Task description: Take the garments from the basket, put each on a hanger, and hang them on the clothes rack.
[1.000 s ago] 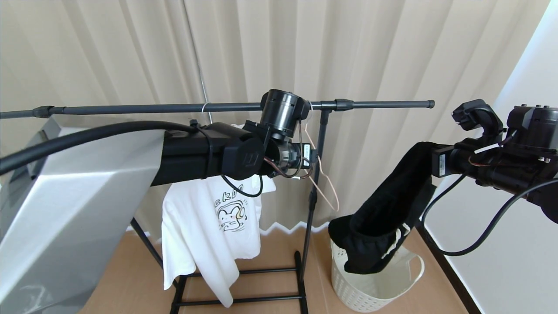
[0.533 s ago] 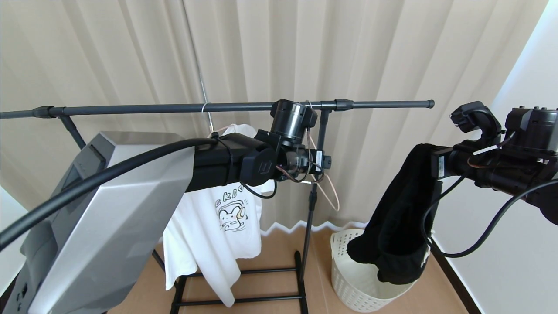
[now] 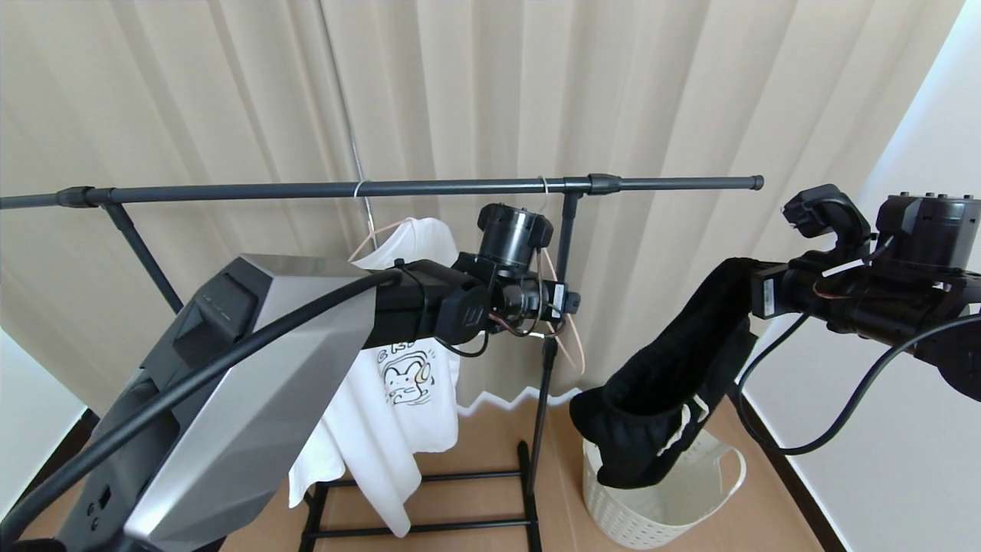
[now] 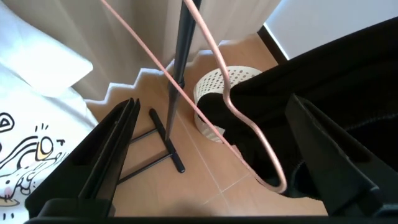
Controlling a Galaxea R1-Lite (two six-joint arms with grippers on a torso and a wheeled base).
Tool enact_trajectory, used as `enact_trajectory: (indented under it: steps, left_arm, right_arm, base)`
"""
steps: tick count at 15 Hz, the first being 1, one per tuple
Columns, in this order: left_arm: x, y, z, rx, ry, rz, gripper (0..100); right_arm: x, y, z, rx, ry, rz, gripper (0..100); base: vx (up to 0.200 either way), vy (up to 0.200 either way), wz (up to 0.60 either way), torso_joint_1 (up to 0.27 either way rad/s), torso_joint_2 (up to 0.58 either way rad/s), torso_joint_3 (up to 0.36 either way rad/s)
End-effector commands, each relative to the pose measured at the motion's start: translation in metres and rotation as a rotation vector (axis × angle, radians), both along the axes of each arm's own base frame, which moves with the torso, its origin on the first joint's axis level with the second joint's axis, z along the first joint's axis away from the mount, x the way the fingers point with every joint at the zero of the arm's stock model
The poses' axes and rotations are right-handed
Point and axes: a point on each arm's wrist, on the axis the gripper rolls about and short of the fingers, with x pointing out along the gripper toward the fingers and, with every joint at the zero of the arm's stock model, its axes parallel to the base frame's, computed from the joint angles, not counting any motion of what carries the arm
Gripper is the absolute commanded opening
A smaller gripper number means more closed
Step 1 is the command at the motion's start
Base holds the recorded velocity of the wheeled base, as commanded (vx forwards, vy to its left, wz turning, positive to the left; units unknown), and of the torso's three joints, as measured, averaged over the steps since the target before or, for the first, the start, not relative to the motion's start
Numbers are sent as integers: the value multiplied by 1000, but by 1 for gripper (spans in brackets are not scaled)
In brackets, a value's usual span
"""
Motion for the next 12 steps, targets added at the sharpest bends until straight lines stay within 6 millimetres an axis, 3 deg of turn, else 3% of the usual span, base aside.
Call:
enact_trajectory:
  steps: [1, 12]
  left_arm:
    - [4, -1, -14, 19, 20, 2, 100]
    - [16, 16, -13, 81, -22, 114, 100]
  right_arm:
    - [0, 0, -1, -1, 2, 1, 0]
    - [0, 0, -1, -1, 2, 1, 0]
  base:
    - [0, 0, 0, 0, 0, 0]
    - [0, 0, 0, 0, 0, 0]
